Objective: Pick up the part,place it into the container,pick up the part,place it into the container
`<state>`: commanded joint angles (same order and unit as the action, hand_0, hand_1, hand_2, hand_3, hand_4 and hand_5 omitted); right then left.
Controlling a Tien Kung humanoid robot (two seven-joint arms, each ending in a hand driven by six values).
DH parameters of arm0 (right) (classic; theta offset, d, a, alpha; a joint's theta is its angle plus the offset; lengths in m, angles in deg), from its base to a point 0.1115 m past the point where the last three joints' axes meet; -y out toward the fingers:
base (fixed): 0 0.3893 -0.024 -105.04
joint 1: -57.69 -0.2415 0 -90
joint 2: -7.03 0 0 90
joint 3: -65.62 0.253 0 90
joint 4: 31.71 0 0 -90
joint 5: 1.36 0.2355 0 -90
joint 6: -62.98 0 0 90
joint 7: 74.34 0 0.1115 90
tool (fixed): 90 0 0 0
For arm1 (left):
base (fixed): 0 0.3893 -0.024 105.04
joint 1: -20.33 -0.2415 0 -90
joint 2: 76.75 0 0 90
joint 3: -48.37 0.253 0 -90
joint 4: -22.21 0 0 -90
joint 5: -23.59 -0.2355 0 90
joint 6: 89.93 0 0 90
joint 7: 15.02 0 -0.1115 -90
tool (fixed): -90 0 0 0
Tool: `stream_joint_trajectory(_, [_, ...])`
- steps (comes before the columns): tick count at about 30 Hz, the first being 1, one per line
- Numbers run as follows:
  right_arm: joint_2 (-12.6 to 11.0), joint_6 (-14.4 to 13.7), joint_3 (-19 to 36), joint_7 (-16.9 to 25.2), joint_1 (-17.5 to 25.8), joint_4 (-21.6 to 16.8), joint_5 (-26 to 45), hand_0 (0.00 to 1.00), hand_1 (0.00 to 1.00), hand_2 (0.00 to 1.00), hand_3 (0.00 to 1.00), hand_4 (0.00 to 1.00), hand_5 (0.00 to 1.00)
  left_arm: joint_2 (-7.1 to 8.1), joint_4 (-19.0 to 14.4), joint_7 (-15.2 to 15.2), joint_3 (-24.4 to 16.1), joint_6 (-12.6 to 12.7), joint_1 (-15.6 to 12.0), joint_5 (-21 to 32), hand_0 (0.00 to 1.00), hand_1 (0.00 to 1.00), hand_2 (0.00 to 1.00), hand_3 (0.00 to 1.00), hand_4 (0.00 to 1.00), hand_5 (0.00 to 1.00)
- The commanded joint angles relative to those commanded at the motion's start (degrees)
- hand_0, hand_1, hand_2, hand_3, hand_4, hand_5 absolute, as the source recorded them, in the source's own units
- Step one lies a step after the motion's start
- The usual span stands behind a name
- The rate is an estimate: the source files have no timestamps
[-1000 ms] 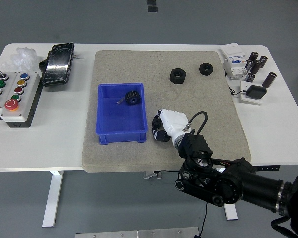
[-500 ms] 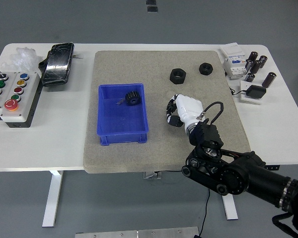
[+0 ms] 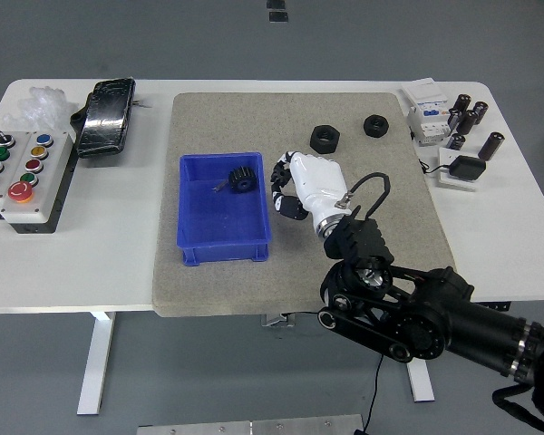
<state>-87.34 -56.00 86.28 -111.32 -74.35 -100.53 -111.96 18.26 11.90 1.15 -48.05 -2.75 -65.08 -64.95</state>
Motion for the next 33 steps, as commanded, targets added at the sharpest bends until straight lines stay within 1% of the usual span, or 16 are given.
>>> stream_joint_trajectory(1, [0.3, 0.5, -0.7, 0.0, -0.3, -0.7, -0.1, 0.287, 0.422, 0.367, 0.334, 0.214, 0.002, 0.0, 0.0, 0.0, 0.0, 0.0, 0.0, 0.0, 0.667, 0.581, 0.552, 0.659, 0.651, 0.469])
stream_joint_trajectory(2, [0.7, 1.3, -1.6, 0.0, -0.7, -1.1, -0.2, 0.575, 0.746, 0.784, 0.732, 0.38, 0.147, 0.0, 0.0, 0.0, 0.1, 0.0, 0.0, 0.0, 0.667, 0.58, 0.552, 0.659, 0.653, 0.472])
stream_joint_trajectory(7, [1.7, 5.2, -4.5, 0.0, -1.7, -1.4, -0.3, 0.575, 0.746, 0.784, 0.732, 0.38, 0.147, 0.01, 0.0, 0.0, 0.2, 0.0, 0.1, 0.2, 0.667, 0.58, 0.552, 0.659, 0.653, 0.472])
stream_joint_trajectory(8, [1.8, 6.0, -4.8, 0.0, -1.8, -1.5, -0.6, 0.823, 0.942, 0.983, 0.998, 0.729, 0.284, 0.02, 0.0, 0.0, 0.2, 0.0, 0.1, 0.2, 0.666, 0.579, 0.55, 0.659, 0.654, 0.47])
stream_joint_trajectory(11, [1.9, 7.2, -4.9, 0.0, -1.9, -1.6, -1.5, 0.823, 0.942, 0.983, 0.998, 0.729, 0.284, 0.03, 0.0, 0.1, 0.1, 0.0, 0.1, 0.1, 0.666, 0.579, 0.55, 0.659, 0.654, 0.47])
stream_joint_trajectory(13, [1.9, 7.1, -4.5, 0.0, -1.7, -1.7, -2.2, 0.823, 0.942, 0.983, 0.998, 0.729, 0.284, 0.02, 0.0, 0.1, 0.0, 0.0, 0.0, 0.0, 0.666, 0.579, 0.55, 0.659, 0.654, 0.47])
stream_joint_trajectory(15, [1.9, 6.4, -3.5, 0.0, -1.4, -1.9, -2.9, 0.817, 0.937, 0.967, 0.989, 0.751, 0.288, 0.0, 0.0, 0.1, -0.1, 0.0, 0.0, -0.2, 0.666, 0.579, 0.55, 0.658, 0.654, 0.47])
stream_joint_trajectory(16, [1.8, 5.9, -2.9, 0.0, -1.2, -2.0, -3.3, 0.817, 0.937, 0.967, 0.989, 0.751, 0.288, -0.01, 0.0, 0.1, -0.1, 0.0, 0.0, -0.2, 0.666, 0.579, 0.55, 0.658, 0.654, 0.47])
stream_joint_trajectory(19, [1.4, 2.7, 0.3, 0.0, 0.5, -2.2, -2.7, 0.817, 0.937, 0.967, 0.989, 0.751, 0.288, -0.08, 0.0, 0.0, -0.1, 0.0, 0.0, -0.3, 0.666, 0.579, 0.55, 0.658, 0.654, 0.47])
stream_joint_trajectory(20, [1.2, 1.3, 1.6, 0.0, 1.2, -2.0, -2.0, 0.72, 0.821, 0.872, 0.892, 0.774, 0.332, -0.1, 0.0, -0.1, 0.0, 0.0, 0.0, -0.3, 0.666, 0.579, 0.55, 0.659, 0.654, 0.469])
stream_joint_trajectory(21, [0.9, 0.0, 2.9, 0.1, 2.1, -1.5, -0.9, 0.72, 0.821, 0.872, 0.892, 0.774, 0.332, -0.13, 0.0, -0.1, -0.1, 0.0, 0.0, -0.3, 0.666, 0.579, 0.55, 0.659, 0.654, 0.469])
stream_joint_trajectory(25, [-0.5, -5.6, 9.3, 4.4, 6.4, 1.0, 5.4, 0.72, 0.821, 0.872, 0.892, 0.774, 0.332, -0.28, 0.0, -0.2, -0.1, 0.0, -0.1, -0.3, 0.666, 0.579, 0.55, 0.659, 0.654, 0.469])
stream_joint_trajectory(26, [-0.9, -6.9, 11.2, 5.9, 7.6, 1.5, 7.3, 0.688, 0.798, 0.842, 0.868, 0.764, 0.315, -0.3, 0.0, -0.2, -0.1, 0.0, -0.1, -0.3, 0.665, 0.579, 0.55, 0.659, 0.654, 0.472])
stream_joint_trajectory(27, [-1.4, -8.0, 13.2, 7.4, 8.8, 1.7, 9.1, 0.688, 0.798, 0.842, 0.868, 0.764, 0.315, -0.31, 0.0, -0.2, -0.2, 0.0, -0.1, -0.4, 0.665, 0.579, 0.55, 0.659, 0.654, 0.472])
stream_joint_trajectory(30, [-2.5, -8.0, 19.0, 11.5, 12.4, 0.9, 12.6, 0.688, 0.798, 0.842, 0.868, 0.764, 0.315, -0.31, 0.0, -0.3, -0.4, 0.0, -0.2, -0.4, 0.665, 0.579, 0.55, 0.659, 0.654, 0.472])
stream_joint_trajectory(33, [-3.1, -8.0, 24.8, 14.0, 16.0, -0.9, 10.4, 0.685, 0.797, 0.825, 0.852, 0.773, 0.336, -0.27, 0.0, -0.4, -0.5, 0.1, -0.3, -0.4, 0.666, 0.579, 0.553, 0.659, 0.653, 0.473])
